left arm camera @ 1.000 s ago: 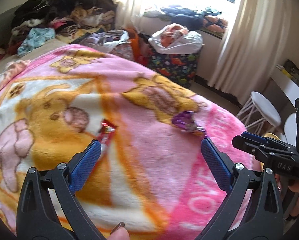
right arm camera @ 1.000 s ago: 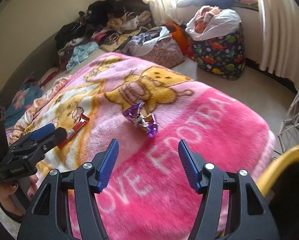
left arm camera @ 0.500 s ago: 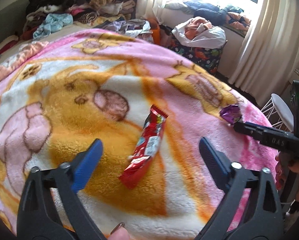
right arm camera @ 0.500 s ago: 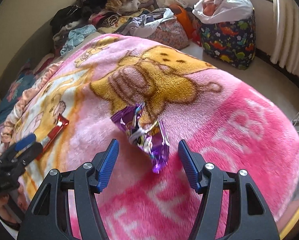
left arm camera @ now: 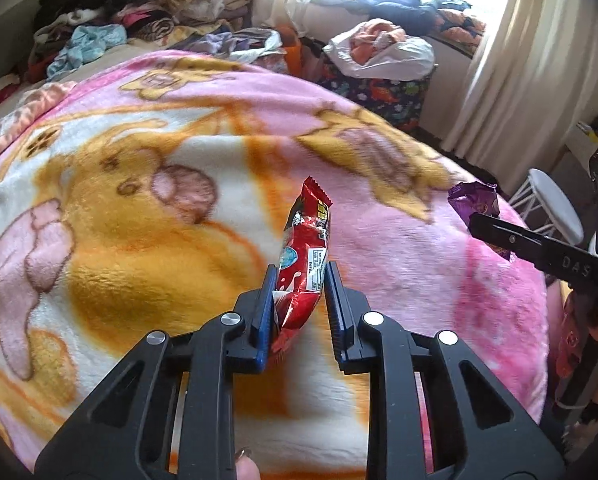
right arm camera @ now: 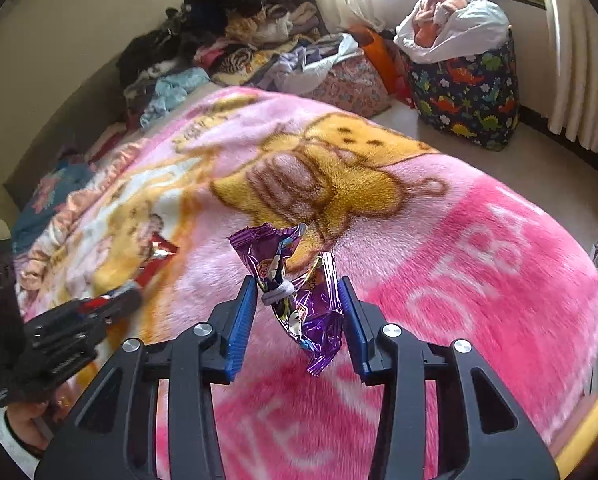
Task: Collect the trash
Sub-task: 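Carry the red and purple wrappers over the bin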
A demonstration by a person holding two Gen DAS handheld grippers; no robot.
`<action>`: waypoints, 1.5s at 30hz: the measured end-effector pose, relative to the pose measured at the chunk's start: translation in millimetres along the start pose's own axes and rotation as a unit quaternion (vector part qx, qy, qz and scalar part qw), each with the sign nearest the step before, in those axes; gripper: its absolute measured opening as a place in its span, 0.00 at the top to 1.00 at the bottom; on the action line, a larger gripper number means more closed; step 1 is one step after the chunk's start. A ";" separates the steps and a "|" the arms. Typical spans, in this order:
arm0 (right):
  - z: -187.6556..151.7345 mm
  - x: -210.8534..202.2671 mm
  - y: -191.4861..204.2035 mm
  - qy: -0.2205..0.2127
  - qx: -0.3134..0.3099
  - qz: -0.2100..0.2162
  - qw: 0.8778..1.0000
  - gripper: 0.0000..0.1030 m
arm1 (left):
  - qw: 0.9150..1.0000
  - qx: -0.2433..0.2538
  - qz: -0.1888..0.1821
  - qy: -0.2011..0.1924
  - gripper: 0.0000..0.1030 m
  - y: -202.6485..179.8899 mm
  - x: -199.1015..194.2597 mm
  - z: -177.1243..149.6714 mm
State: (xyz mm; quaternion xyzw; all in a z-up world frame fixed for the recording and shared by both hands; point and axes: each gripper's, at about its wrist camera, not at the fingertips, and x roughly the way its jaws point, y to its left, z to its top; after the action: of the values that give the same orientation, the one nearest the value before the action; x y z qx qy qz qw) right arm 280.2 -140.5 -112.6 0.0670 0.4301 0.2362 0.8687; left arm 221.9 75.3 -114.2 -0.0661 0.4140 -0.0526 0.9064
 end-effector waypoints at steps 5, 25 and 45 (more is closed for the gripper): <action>-14.0 -40.1 -4.8 -0.020 0.015 0.000 1.000 0.62 | 0.999 0.023 -0.027 -0.008 0.83 -34.2 -8.3 0.6; -69.5 -174.2 -65.8 -0.086 0.070 -0.057 0.992 0.62 | 0.983 0.128 -0.125 -0.034 0.83 -178.2 -44.8 -12.8; -123.9 -241.6 -135.0 -0.120 0.173 -0.109 0.971 0.61 | 0.962 0.205 -0.181 -0.022 0.83 -262.1 -50.6 -39.9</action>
State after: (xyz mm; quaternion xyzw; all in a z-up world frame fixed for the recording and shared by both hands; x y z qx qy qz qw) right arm 106.1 -383.1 -59.8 0.1972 0.3620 0.0523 0.9096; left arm 148.1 -178.5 -59.6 0.0462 0.3552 -0.2985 0.8847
